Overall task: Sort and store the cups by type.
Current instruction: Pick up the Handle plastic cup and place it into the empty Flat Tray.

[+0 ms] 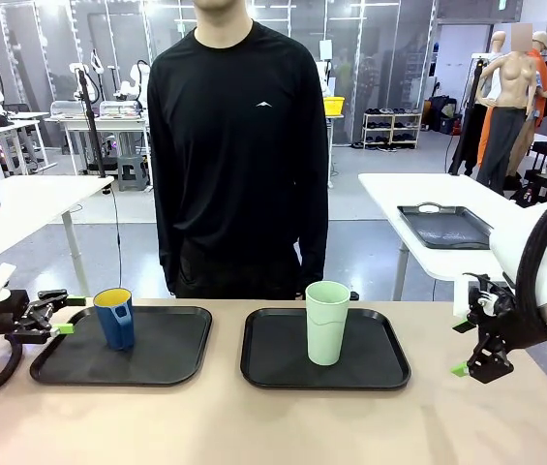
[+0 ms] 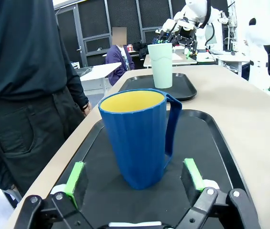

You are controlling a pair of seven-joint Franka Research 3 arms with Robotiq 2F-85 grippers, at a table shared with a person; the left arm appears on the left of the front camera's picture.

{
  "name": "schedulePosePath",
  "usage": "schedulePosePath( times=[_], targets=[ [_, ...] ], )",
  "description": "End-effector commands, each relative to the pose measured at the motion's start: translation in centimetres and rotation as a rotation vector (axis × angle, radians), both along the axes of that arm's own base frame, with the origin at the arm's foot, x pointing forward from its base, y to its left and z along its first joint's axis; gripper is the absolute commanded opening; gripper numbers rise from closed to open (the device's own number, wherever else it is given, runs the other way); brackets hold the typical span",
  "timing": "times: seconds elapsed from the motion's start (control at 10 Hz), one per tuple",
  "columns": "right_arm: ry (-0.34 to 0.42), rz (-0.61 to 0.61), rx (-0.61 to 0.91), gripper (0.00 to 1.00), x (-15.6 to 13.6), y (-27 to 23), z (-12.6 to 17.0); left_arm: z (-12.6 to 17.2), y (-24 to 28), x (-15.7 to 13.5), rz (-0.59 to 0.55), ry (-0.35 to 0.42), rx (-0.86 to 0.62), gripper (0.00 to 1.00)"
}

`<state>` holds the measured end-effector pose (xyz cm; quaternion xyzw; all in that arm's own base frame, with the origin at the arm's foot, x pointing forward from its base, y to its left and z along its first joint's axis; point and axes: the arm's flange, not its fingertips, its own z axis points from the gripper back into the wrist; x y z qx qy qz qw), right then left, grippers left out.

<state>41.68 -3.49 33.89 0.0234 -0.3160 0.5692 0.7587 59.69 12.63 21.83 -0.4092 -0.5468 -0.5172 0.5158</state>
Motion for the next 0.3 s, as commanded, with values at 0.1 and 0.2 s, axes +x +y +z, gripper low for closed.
schedulePosePath(
  times=[0.1, 0.2],
  targets=[
    [-0.007, -0.012, -0.002, 1.0, 0.06, 0.07, -0.1, 0.06, -0.08, 0.18, 0.006, -0.007, 0.007, 1.0],
    [-0.007, -0.012, -0.002, 1.0, 0.06, 0.07, -0.1, 0.06, -0.08, 0.18, 0.006, -0.007, 0.007, 1.0]
  ],
)
